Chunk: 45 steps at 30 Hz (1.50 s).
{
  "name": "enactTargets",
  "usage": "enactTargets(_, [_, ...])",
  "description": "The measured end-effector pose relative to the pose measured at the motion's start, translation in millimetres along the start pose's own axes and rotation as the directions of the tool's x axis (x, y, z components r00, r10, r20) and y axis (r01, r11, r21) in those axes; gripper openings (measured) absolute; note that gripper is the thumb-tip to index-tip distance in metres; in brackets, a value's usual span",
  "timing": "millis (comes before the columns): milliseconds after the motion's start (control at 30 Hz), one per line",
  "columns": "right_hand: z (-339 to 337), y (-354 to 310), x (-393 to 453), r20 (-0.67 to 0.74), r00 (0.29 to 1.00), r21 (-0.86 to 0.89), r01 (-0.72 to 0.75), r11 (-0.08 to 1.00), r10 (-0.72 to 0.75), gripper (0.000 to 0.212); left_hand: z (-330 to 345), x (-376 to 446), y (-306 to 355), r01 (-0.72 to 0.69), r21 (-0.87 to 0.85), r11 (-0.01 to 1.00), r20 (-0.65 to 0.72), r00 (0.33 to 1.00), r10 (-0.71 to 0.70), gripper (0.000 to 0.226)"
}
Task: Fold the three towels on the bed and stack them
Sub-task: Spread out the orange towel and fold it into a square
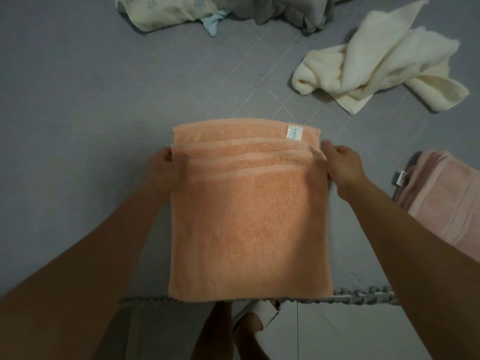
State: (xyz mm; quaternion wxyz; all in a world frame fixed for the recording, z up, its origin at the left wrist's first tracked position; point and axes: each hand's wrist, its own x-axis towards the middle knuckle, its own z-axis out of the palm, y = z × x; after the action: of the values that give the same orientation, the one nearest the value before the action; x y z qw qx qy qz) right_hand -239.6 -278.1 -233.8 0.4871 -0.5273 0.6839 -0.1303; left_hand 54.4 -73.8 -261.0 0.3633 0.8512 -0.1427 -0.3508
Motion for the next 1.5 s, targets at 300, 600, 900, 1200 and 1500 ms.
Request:
enactTargets(300, [17,-10,11,-0.181,0.954,-0.035,0.236,0.971,-0.238,0.032,-6,54,27,-0.086,0.109,0.99,-0.162,0.981,0.103,0.046])
enactTargets(600, [17,-5,21,-0.138,0.946,-0.084,0.285,0.955,-0.295,0.033,7,68,34,-0.18,0.05,0.982,-0.263,0.947,0.187,0.018])
enactTargets(900, [15,-1,7,-0.108,0.905,-0.232,0.379,0.896,-0.411,0.042,-3,74,35,-0.204,0.063,0.977,-0.267,0.94,0.214,0.021])
enactTargets(1200, [28,20,17,0.145,0.922,-0.52,0.379,0.765,-0.358,0.067,7,77,15,-0.195,0.342,0.919,-0.169,0.95,0.264,0.034])
enactTargets(1500, [92,61,-119,0.422,0.746,-0.626,0.651,0.43,-0.516,0.071,59,-90,-38,-0.669,0.584,0.46,0.306,0.706,0.638,0.061])
